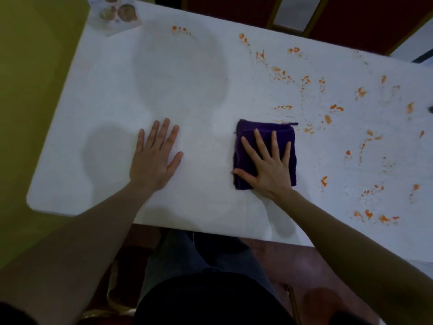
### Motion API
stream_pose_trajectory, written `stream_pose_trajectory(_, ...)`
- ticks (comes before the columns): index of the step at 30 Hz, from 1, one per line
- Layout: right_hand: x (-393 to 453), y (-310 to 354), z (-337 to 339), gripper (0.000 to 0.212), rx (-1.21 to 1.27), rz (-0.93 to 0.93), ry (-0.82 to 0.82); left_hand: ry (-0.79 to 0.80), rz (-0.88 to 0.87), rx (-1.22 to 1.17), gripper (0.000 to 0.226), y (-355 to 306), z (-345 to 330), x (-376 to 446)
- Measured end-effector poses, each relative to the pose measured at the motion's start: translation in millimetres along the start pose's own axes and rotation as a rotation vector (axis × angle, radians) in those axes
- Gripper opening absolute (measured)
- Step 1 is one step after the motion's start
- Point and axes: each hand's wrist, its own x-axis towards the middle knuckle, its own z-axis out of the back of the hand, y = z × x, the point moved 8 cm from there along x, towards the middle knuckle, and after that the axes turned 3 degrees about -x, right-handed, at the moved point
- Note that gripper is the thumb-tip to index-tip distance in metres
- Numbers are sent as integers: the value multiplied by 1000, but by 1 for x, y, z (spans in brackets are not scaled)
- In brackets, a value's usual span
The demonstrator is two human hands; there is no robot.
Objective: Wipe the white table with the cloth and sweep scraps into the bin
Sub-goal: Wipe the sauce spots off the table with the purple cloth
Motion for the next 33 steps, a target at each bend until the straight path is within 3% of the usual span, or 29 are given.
stream_pose_trajectory(5,44,19,8,73,17,29,-21,-13,3,12,65,0,0,-1)
stream_pose_trajectory(9,61,-6,12,65,25,-3,-60,-7,2,20,65,0,-1,-1)
stream_pose_trajectory(16,2,-60,3,65,116,-127,-84,-2,3,17,66,0,-1,0)
stream_pose_trajectory(19,-37,-31,-6,67,77,-64,-77,4,0,15,66,0,0,0)
stream_pose_trajectory(23,-56,54,-14,65,38,179,-40,19,1,1,66,0,1,1)
stream_pose_trajectory(29,36,97,2,61,1,289,-10,26,-10,9,64,-1,0,2)
stream_pose_trajectory(33,101,33,17,64,35,65,-12,42,-4,20,65,0,-2,1)
